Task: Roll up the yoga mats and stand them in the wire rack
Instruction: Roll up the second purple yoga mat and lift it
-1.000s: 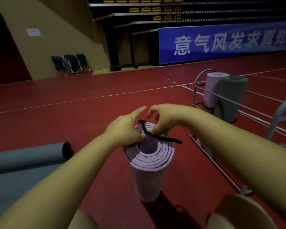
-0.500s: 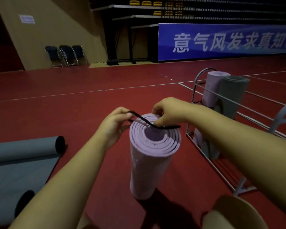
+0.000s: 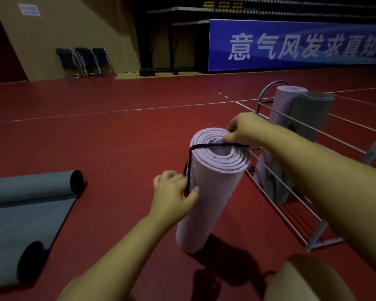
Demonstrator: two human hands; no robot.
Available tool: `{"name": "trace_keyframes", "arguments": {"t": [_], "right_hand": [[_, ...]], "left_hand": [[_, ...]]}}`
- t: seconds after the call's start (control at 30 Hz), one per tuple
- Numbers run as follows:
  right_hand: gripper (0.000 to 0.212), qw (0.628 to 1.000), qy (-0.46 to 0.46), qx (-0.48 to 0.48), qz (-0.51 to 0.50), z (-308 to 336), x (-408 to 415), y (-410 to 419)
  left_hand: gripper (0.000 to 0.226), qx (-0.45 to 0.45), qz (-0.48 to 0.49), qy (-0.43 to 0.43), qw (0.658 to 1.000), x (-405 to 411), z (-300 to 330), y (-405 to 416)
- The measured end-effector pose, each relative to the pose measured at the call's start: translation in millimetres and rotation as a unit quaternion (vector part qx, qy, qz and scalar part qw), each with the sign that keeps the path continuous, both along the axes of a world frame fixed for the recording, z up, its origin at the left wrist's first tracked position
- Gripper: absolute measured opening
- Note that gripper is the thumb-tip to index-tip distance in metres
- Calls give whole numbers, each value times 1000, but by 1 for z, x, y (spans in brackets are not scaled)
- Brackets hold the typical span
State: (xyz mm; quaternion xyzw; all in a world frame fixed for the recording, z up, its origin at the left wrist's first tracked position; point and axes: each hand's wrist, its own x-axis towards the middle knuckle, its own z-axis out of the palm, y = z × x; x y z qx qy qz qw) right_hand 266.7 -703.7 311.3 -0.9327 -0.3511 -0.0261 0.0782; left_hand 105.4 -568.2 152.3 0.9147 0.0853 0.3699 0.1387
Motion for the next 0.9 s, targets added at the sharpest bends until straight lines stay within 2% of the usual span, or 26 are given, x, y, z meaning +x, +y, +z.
{"name": "trace_keyframes", "arguments": {"t": [0.07,0.13,0.2,0.3,0.37,0.43,0.5,0.53,0.57,0.6,0.63,0.67,0.7,0.77,0.8,0.83,0.87,0.9], "right_hand": [[45,1000,13,-6,4,2,0,-4],[47,1000,-2,-11,10,0,-6,2],[46,999,-36,-11,16,-3,-12,16],[47,998,-51,-19,23,0,-23,38],[45,998,-52,-27,35,3,-29,49],[45,997,-50,-26,44,4,-32,57],[44,999,-34,-16,30,1,-28,59],[43,999,-27,-3,17,-1,-24,57],[42,1000,-22,10,1,-3,-20,55],[42,999,-21,22,-13,-5,-15,52],[42,999,-25,33,-25,-7,-8,49],[46,998,-29,42,-39,-9,-2,45],[48,997,-30,44,-48,-10,2,42],[48,997,-27,53,-56,-12,9,40],[49,996,-22,64,-61,-13,11,42],[50,995,-14,74,-60,-15,11,45],[49,994,5,93,-51,-17,8,49],[45,990,37,132,-30,-19,3,53]], "left_hand": [[33,-19,-5,-60,998,-7,17,-8],[34,5,2,-87,996,-15,28,-21],[31,36,-38,-106,993,-19,31,-47],[24,81,-40,-70,993,-14,19,-102],[26,127,0,31,991,-1,-8,-118],[23,125,6,219,968,7,-44,-98],[28,151,41,425,892,-3,-87,-51],[45,136,31,507,851,-11,-107,-26],[57,107,20,564,819,-21,-120,0],[57,50,27,596,801,-31,-125,22],[43,-34,40,619,784,-37,-114,39],[25,-135,58,594,791,-37,-100,54],[20,-247,91,521,812,-35,-83,67],[27,-420,129,292,850,-28,-43,85],[30,-485,125,184,845,-22,-18,87],[37,-527,104,117,835,-15,11,83],[48,-558,70,83,823,-10,42,76],[58,-555,53,82,826,-6,70,67]]}}
